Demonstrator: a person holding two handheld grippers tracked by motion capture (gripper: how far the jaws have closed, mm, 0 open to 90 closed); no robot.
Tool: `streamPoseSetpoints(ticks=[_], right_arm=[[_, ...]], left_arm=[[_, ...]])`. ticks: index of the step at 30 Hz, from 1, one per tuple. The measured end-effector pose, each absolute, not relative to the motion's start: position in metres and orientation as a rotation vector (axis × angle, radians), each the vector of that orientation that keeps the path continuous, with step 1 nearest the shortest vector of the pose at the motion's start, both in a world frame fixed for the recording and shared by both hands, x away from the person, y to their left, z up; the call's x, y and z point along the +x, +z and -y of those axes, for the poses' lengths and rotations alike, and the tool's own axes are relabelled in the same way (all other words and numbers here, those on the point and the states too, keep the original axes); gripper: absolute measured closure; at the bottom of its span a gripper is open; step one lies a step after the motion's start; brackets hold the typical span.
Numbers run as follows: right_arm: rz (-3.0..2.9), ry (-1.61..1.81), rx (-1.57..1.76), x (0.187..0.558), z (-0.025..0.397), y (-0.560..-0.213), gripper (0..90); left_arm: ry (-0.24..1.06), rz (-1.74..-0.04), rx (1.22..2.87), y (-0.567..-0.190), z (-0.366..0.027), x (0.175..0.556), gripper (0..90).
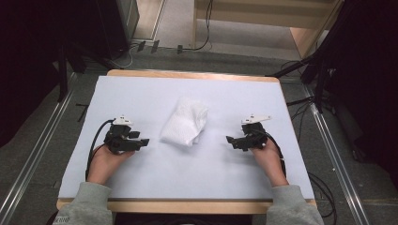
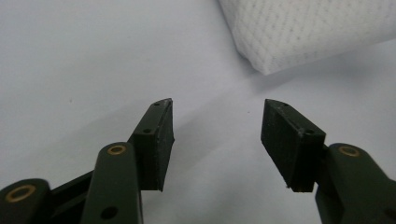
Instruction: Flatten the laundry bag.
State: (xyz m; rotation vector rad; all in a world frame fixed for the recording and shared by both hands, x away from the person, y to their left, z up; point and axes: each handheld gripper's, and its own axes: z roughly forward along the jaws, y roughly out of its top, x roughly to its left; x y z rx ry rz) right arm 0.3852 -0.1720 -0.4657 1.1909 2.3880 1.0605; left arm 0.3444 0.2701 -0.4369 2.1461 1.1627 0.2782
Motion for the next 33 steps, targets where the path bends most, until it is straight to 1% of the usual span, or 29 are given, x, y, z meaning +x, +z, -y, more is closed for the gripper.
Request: streamPoseSetpoints(ticks=[2,3,4,5,7,10,13,14,16,18,20,21,22,26,28,32,33], right_arm=[[-2.405,1.071,1.212,0.385,0.171,-0.467,17.5],[-2.418,1.082,1.229,0.384,0.170,-0.467,17.3],[-2.418,1.096,1.207,0.384,0.170,-0.466,16.5],[-2.413,1.113,1.205,0.383,0.170,-0.465,15.7],[-2.407,1.120,1.210,0.381,0.169,-0.464,15.7],[-2.381,1.117,1.214,0.376,0.165,-0.464,15.7],[-2.364,1.129,1.215,0.375,0.163,-0.463,15.7],[-2.344,1.134,1.221,0.375,0.160,-0.463,15.7],[-2.367,1.133,1.213,0.374,0.158,-0.462,14.2],[-2.422,1.155,1.209,0.373,0.157,-0.462,13.3],[-2.427,1.143,1.208,0.371,0.155,-0.461,13.3],[-2.427,1.143,1.208,0.371,0.155,-0.461,13.3],[-2.421,1.150,1.196,0.370,0.153,-0.458,13.4],[-2.399,1.158,1.194,0.369,0.150,-0.455,13.7],[-2.392,1.157,1.177,0.369,0.147,-0.454,15.9],[-2.379,1.178,1.171,0.369,0.143,-0.452,16.7],[-2.366,1.185,1.180,0.371,0.140,-0.452,18.7]], left_arm=[[0.249,-1.159,2.137,-0.437,-0.271,0.344,49.0],[0.224,-1.164,2.127,-0.436,-0.272,0.345,51.6],[0.214,-1.171,2.120,-0.436,-0.273,0.345,51.8],[0.230,-1.177,2.123,-0.435,-0.274,0.346,53.1],[0.221,-1.176,2.118,-0.434,-0.276,0.347,53.2],[0.171,-1.183,2.109,-0.434,-0.277,0.350,52.7],[0.166,-1.189,2.128,-0.434,-0.277,0.351,52.2],[0.161,-1.194,2.120,-0.433,-0.278,0.352,47.3],[0.158,-1.175,2.115,-0.431,-0.277,0.352,47.8],[0.166,-1.164,2.115,-0.431,-0.276,0.352,46.0],[0.163,-1.159,2.109,-0.430,-0.276,0.352,41.9],[0.147,-1.165,2.098,-0.430,-0.277,0.354,41.9],[0.117,-1.169,2.076,-0.430,-0.278,0.356,37.5],[0.120,-1.163,2.084,-0.430,-0.277,0.358,35.9],[0.106,-1.157,2.073,-0.429,-0.279,0.358,35.3],[0.117,-1.150,2.077,-0.427,-0.280,0.359,35.4],[0.119,-1.143,2.079,-0.427,-0.280,0.359,35.4]])
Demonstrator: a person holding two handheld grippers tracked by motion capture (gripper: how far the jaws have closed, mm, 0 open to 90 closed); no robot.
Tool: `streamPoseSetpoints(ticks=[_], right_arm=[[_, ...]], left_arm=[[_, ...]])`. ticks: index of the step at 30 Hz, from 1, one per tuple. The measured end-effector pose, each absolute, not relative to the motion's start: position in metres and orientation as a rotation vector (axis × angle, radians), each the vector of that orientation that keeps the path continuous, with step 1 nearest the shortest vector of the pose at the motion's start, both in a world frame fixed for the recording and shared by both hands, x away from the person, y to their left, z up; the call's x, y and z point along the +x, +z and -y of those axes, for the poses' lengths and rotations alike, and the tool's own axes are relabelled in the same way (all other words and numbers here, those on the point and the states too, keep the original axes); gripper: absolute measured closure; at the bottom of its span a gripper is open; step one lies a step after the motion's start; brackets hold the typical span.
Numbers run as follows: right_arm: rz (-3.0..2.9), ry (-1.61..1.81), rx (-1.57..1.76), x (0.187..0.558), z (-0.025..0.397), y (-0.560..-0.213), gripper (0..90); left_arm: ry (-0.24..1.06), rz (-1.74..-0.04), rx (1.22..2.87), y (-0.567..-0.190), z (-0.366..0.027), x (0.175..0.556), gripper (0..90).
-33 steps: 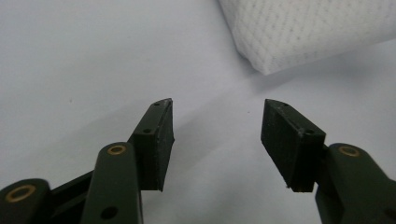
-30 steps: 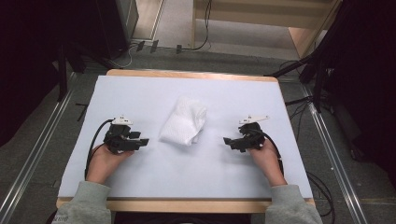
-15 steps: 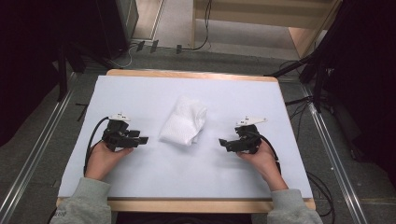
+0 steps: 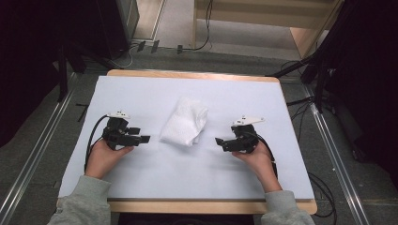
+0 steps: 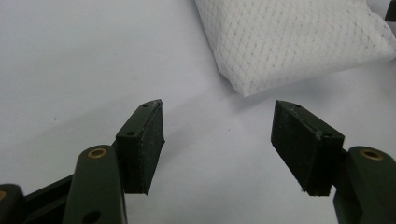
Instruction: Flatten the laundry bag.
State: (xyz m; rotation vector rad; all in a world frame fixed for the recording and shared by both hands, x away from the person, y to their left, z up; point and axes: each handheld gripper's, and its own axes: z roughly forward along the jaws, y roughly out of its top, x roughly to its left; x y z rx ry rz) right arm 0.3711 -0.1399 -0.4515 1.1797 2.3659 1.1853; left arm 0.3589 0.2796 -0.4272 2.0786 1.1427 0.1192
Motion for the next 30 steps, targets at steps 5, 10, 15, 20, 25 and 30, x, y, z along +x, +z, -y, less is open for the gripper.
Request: streamPoseSetpoints(ticks=[5,10,15,20,25,30], right_arm=[[-2.332,1.250,1.196,0.378,0.133,-0.450,26.7],[-2.324,1.284,1.213,0.383,0.128,-0.450,30.2],[-2.363,1.277,1.224,0.386,0.131,-0.452,38.1],[-2.379,1.301,1.222,0.386,0.134,-0.450,45.2],[-2.420,1.281,1.202,0.391,0.129,-0.446,50.5],[-2.434,1.284,1.172,0.392,0.121,-0.442,53.2]], left_arm=[[0.146,-1.104,2.127,-0.427,-0.276,0.360,35.4],[0.121,-1.096,2.139,-0.425,-0.272,0.362,37.5],[0.118,-1.088,2.151,-0.427,-0.266,0.364,41.1],[0.080,-1.073,2.135,-0.427,-0.266,0.365,39.8],[0.090,-1.073,2.127,-0.428,-0.266,0.364,38.2],[0.098,-1.081,2.118,-0.431,-0.272,0.363,37.7]])
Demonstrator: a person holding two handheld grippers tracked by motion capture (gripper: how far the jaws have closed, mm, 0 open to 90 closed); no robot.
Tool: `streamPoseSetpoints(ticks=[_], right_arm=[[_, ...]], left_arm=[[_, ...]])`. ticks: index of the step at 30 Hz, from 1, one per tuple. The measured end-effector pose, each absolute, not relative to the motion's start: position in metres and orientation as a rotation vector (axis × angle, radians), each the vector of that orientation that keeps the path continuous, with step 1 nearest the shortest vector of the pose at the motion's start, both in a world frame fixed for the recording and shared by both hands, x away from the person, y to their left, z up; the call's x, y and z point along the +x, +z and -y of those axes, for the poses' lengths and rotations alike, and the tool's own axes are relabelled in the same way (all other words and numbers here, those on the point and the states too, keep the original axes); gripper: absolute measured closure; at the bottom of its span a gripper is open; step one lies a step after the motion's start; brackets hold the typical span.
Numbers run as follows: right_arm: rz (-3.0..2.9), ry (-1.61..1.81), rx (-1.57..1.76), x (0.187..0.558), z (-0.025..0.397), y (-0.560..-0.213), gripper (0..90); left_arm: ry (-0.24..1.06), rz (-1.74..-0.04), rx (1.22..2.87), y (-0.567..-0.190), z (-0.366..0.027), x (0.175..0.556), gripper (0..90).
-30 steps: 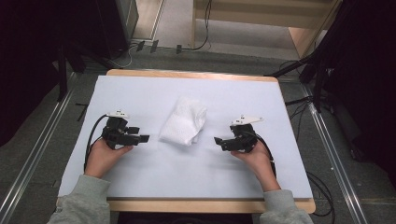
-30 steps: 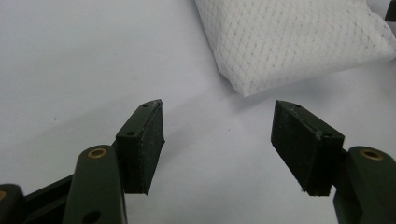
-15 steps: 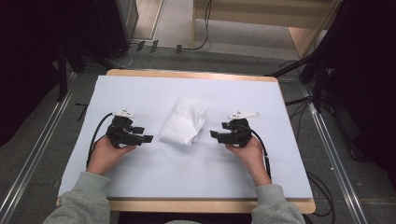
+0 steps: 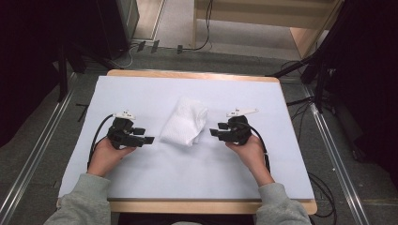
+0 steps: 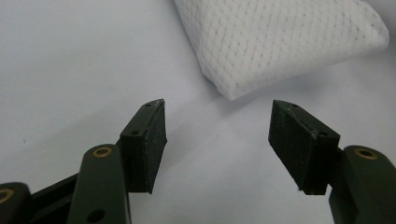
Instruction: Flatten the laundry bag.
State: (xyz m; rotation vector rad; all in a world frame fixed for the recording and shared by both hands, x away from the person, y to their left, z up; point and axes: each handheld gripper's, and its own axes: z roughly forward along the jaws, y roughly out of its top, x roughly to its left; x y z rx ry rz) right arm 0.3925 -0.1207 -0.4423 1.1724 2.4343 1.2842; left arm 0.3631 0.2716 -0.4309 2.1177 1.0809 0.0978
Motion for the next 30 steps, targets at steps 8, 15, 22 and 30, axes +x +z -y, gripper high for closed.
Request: streamPoseSetpoints(ticks=[8,15,22,30], right_arm=[[-2.454,1.268,1.154,0.394,0.110,-0.443,64.8],[-2.488,1.230,1.128,0.391,0.103,-0.445,82.6],[-2.534,1.228,1.140,0.394,0.093,-0.454,89.2],[-2.584,1.198,1.130,0.398,0.077,-0.464,89.2]], left_arm=[[0.127,-1.085,2.110,-0.430,-0.275,0.362,39.2],[0.150,-1.053,2.120,-0.428,-0.270,0.359,38.7],[0.160,-1.062,2.114,-0.428,-0.271,0.358,38.6],[0.171,-1.074,2.104,-0.426,-0.275,0.351,38.5]])
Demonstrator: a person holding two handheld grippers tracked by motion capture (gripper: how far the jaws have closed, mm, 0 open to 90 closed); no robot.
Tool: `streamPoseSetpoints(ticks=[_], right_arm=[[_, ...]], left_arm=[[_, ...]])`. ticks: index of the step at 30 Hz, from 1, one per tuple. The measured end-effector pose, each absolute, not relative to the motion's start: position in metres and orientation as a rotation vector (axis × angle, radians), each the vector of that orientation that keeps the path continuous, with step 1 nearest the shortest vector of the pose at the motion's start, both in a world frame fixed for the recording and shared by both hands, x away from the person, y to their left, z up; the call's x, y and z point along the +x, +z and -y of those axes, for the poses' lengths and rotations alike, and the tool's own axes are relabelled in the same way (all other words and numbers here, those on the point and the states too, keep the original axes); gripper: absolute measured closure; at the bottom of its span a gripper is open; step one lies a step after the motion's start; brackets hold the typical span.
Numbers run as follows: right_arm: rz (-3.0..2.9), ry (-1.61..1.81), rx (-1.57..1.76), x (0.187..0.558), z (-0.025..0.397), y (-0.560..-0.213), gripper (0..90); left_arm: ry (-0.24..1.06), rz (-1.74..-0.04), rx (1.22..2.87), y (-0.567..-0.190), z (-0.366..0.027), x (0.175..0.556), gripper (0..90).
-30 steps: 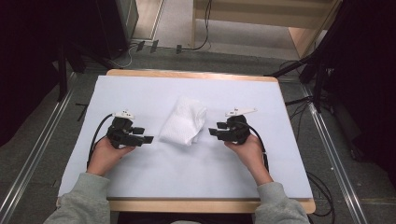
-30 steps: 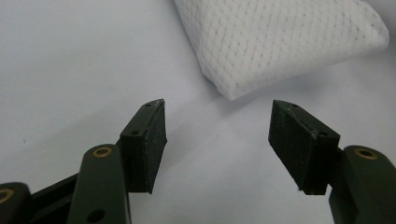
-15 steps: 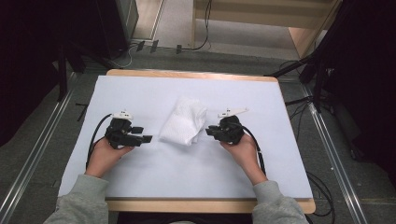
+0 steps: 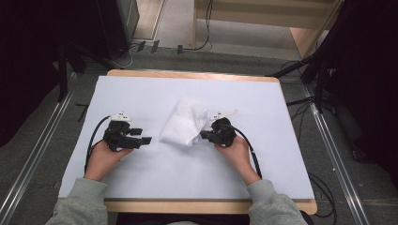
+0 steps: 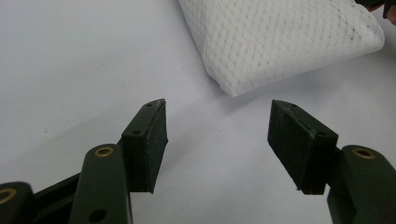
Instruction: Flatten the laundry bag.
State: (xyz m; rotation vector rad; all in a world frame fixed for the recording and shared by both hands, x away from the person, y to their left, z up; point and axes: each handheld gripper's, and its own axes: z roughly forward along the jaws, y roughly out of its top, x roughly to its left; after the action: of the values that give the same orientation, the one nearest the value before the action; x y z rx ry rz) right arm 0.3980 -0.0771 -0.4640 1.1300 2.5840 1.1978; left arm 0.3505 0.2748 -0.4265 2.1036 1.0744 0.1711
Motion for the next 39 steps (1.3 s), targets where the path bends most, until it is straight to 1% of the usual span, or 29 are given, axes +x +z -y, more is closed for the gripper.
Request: streamPoseSetpoints(ticks=[4,10,21,31,39], right_arm=[[-2.608,1.187,1.119,0.399,0.067,-0.465,89.9],[-2.599,1.223,1.077,0.402,0.059,-0.456,90.0],[-2.556,1.308,0.985,0.410,0.041,-0.427,90.0],[-2.577,1.330,0.929,0.419,0.018,-0.417,90.0],[-2.607,1.328,0.887,0.425,-0.006,-0.419,90.0]], left_arm=[[0.173,-1.082,2.100,-0.427,-0.277,0.347,38.4],[0.182,-1.096,2.099,-0.428,-0.281,0.342,38.1],[0.201,-1.116,2.080,-0.429,-0.286,0.333,37.8],[0.204,-1.137,2.064,-0.429,-0.291,0.330,37.7],[0.218,-1.158,2.046,-0.429,-0.298,0.326,37.6]])
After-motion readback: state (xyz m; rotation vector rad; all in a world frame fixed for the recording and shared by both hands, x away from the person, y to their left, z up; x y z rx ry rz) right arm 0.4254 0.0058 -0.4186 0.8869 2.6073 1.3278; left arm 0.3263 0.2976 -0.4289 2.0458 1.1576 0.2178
